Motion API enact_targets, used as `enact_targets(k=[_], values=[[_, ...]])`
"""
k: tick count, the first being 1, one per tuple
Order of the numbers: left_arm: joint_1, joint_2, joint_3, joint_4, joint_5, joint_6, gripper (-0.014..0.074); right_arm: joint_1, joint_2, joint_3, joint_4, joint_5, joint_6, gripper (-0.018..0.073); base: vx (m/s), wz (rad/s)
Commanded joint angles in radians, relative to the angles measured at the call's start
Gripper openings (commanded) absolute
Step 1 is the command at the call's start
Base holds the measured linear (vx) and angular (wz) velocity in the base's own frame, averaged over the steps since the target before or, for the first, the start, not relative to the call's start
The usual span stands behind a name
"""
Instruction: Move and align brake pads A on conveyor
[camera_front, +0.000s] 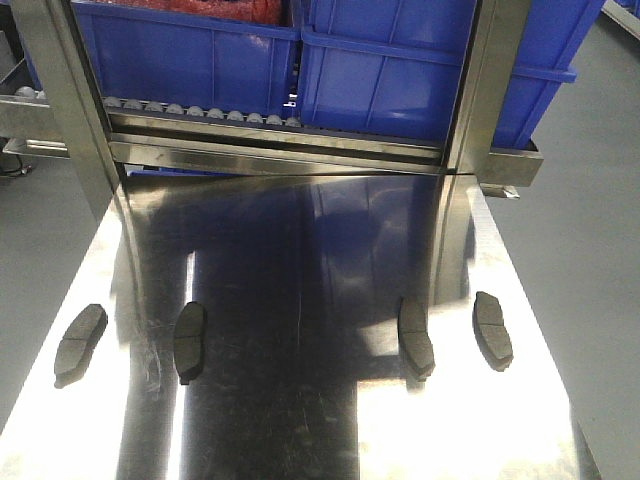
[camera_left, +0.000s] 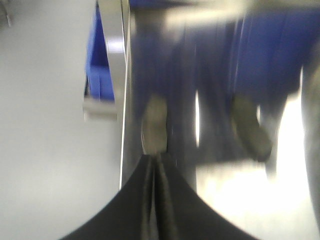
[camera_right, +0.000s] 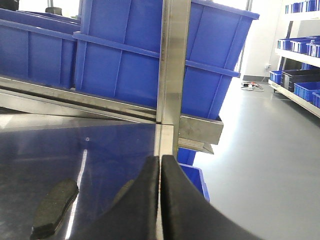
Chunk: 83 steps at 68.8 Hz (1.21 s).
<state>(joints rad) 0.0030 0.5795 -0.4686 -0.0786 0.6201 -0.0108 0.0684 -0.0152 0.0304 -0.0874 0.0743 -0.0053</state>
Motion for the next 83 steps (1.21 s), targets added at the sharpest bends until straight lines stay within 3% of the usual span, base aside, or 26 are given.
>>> enact_targets(k=[1,14,23,30,47,53,83], values=[[-0.006,0.043,-0.036,-0.009,-0.022,-0.002,-0.0006,-0.005,-0.012,0.003,-0.003,-0.074,-0.01,-0.001,0.0,0.0],[-0.006,0.077,-0.036,-0.01,-0.025,-0.059,-0.0001,-0.005,-0.012,0.003,-0.003,-0.074,-0.01,-0.001,0.0,0.0],[-0.006,0.109,-0.039,-0.009,0.007,-0.034,0.0047,-0.005,-0.012,0.003,-0.003,-0.074,-0.01,-0.001,0.0,0.0],[-0.006,0.134,-0.039,-0.01,0.032,0.001,0.0126,-0.005,-0.012,0.003,-0.003,-0.074,-0.01,-0.001,0.0,0.0],[-0.006,0.2,-0.041,-0.009,0.02,0.002,0.0402,-0.005,-0.012,0.003,-0.003,-0.074,-0.01,-0.001,0.0,0.0],[-0.006,0.242,-0.069,-0.006,0.02,0.003,0.0455,-0.005,-0.012,0.003,-0.003,-0.074,-0.01,-0.001,0.0,0.0],[-0.022,0.667,-0.408,-0.017,0.109,0.108,0.0472,-0.005,-0.012,0.003,-0.003,-0.074,-0.01,-0.001,0.0,0.0]])
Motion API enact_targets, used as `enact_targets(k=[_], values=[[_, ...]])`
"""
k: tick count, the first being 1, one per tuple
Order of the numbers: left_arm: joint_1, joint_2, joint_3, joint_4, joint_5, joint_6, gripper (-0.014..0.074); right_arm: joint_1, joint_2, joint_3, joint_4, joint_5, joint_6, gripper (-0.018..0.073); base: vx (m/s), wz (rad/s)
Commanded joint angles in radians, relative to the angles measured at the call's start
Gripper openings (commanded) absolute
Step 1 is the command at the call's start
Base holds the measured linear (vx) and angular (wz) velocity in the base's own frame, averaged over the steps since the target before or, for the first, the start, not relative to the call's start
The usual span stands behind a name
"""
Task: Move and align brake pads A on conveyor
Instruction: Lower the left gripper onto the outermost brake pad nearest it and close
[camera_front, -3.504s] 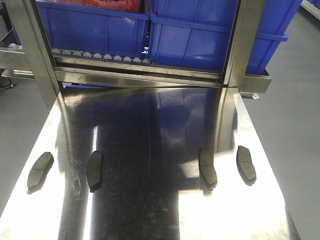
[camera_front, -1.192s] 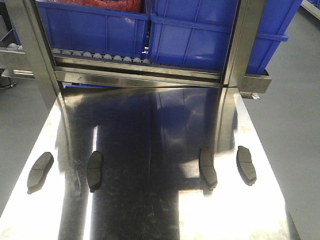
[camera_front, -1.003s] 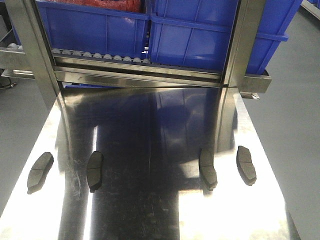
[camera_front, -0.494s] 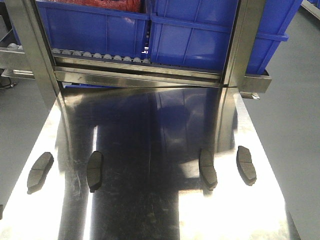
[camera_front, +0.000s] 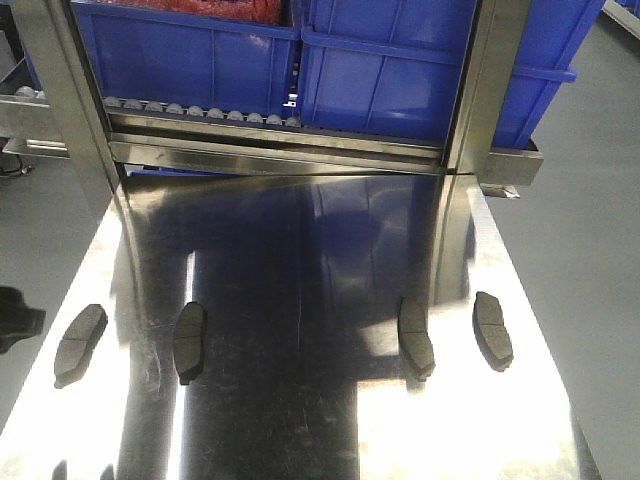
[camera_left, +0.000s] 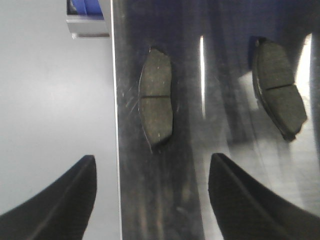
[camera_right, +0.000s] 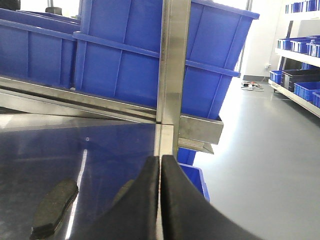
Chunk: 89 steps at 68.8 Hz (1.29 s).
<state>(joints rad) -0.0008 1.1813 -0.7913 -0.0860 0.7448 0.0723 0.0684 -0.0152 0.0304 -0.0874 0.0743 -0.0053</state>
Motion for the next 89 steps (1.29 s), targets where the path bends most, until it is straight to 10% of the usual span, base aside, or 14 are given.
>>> enact_targets(k=[1,35,89], values=[[-0.023,0.087,-0.094,-0.008,-0.015,0.025,0.0472,-0.005,-0.012,0.003,-0.003,-0.074,-0.01,-0.001,0.0,0.0],[-0.089,0.459,-0.276,0.058,0.006,-0.072,0.0472,-0.005,-0.012,0.003,-0.003,-0.074,-0.01,-0.001,0.0,0.0],[-0.08,0.558,-0.275,0.077,-0.082,-0.174,0.0472,-0.008,-0.012,0.003,-0.003,-0.074,-0.01,-0.001,0.0,0.0]])
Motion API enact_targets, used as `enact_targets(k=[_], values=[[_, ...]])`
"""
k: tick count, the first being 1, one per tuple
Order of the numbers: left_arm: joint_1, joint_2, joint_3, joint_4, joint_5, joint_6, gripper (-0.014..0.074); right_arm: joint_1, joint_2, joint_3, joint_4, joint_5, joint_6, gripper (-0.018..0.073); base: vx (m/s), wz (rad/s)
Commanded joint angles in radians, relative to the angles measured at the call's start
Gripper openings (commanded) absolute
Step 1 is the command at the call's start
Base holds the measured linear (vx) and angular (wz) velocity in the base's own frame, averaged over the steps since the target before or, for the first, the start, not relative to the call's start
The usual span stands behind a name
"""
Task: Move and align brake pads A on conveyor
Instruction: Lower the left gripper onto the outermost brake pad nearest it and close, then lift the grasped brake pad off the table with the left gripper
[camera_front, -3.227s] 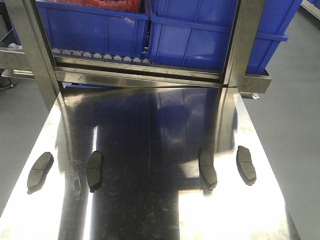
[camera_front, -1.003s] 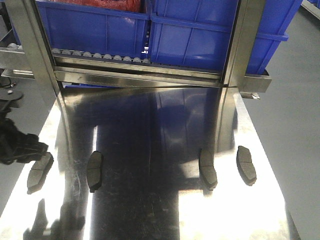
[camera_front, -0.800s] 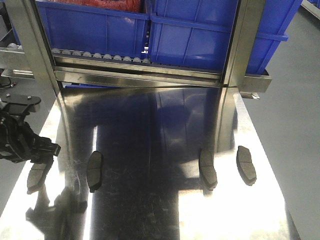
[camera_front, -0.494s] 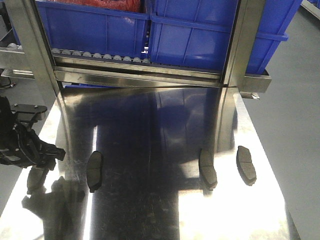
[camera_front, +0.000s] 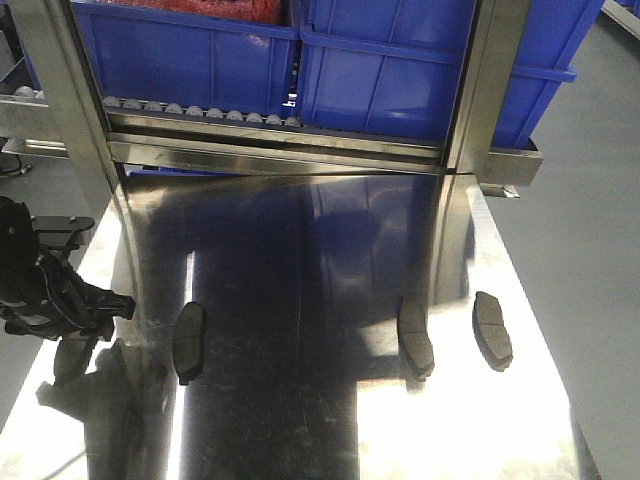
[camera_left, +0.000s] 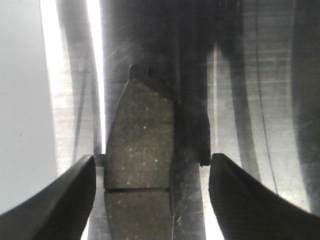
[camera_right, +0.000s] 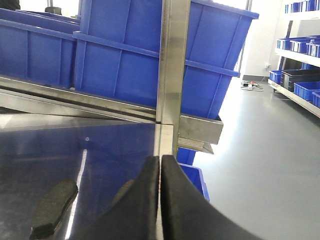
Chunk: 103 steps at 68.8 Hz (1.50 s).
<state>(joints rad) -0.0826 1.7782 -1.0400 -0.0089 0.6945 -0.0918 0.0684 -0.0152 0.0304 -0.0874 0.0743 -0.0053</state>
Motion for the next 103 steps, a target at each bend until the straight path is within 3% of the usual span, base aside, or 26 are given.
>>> enact_targets(k=[1,19,34,47,57,74,90,103], values=[[0.002,-0.039,-0.026,0.0,-0.032,-0.01,0.0471,-0.008,-0.012,0.003,-0.003,-0.074,-0.01,-0.001,0.0,0.0],[0.002,-0.033,-0.029,0.002,-0.039,-0.01,0.047,-0.008,-0.012,0.003,-0.003,-0.074,-0.01,-0.001,0.0,0.0],[0.002,0.04,-0.098,-0.002,0.089,-0.006,0.047,-0.008,-0.012,0.003,-0.003,-0.074,-0.01,-0.001,0.0,0.0],[-0.001,0.048,-0.107,-0.002,0.099,-0.006,0.0462,-0.008,-0.012,0.003,-0.003,-0.074,-0.01,-0.001,0.0,0.0],[-0.001,0.048,-0.107,0.003,0.11,-0.006,0.0375,-0.008,-0.012,0.003,-0.003,-0.074,-0.01,-0.001,0.0,0.0],[-0.001,0.047,-0.107,0.009,0.114,-0.005,-0.0008,-0.008,-0.012,0.003,-0.003,-0.074,-0.01,-0.001,0.0,0.0],[-0.001,-0.011,-0.1,0.036,0.111,-0.003,-0.0007,-0.008,-0.012,0.003,-0.003,-0.074,-0.01,-0.001,0.0,0.0],[-0.001,-0.166,-0.026,0.034,-0.049,-0.003,-0.0006,-0.008,-0.012,0.003,-0.003,-0.074,-0.01,-0.001,0.0,0.0]])
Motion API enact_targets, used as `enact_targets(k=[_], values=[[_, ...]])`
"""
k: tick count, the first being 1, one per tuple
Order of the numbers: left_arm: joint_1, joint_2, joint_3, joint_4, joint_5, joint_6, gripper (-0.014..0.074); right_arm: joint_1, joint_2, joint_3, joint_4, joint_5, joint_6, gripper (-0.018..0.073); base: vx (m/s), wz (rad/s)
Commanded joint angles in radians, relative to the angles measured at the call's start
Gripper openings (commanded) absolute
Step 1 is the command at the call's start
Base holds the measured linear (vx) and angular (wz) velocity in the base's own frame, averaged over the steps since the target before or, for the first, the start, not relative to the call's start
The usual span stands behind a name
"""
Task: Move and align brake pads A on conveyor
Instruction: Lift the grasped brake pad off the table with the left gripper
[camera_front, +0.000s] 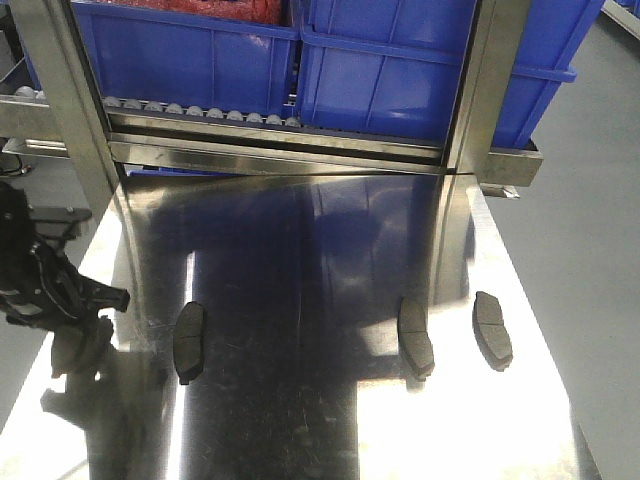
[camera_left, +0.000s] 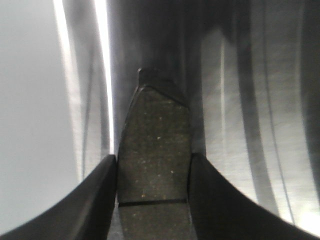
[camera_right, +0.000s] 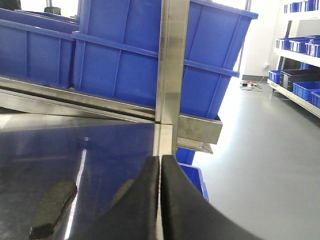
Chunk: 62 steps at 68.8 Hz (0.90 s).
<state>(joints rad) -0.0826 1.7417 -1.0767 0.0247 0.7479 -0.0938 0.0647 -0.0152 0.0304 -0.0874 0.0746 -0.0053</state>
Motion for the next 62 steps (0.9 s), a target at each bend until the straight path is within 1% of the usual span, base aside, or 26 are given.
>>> enact_targets(k=[1,7,20,34,42,46,57,62], values=[[-0.001,-0.144,0.015,0.001,-0.114,-0.001,-0.0006,-0.004,-0.012,0.003,-0.003,-0.075,-0.01,-0.001,0.0,0.0],[-0.001,-0.229,0.067,0.0,-0.178,-0.001,-0.0006,-0.004,-0.012,0.003,-0.003,-0.075,-0.01,-0.001,0.0,0.0],[-0.001,-0.426,0.197,0.0,-0.273,-0.001,-0.0006,-0.004,-0.012,0.003,-0.003,-0.075,-0.01,-0.001,0.0,0.0],[-0.001,-0.677,0.379,0.0,-0.47,-0.001,-0.0006,-0.004,-0.012,0.003,-0.003,-0.075,-0.01,-0.001,0.0,0.0],[-0.001,-0.825,0.459,-0.009,-0.556,-0.001,-0.0006,-0.004,-0.012,0.003,-0.003,-0.075,-0.01,-0.001,0.0,0.0],[-0.001,-0.883,0.485,-0.009,-0.561,-0.001,-0.0006,-0.004,-0.012,0.003,-0.003,-0.075,-0.01,-0.001,0.0,0.0],[-0.001,-1.059,0.531,-0.009,-0.493,-0.001,-0.0006,-0.004,-0.012,0.003,-0.003,-0.075,-0.01,-0.001,0.0,0.0],[-0.001,-1.146,0.566,-0.009,-0.488,-0.002,-0.0006,-0.004,-0.012,0.003,-0.003,-0.075,-0.01,-0.001,0.0,0.0]])
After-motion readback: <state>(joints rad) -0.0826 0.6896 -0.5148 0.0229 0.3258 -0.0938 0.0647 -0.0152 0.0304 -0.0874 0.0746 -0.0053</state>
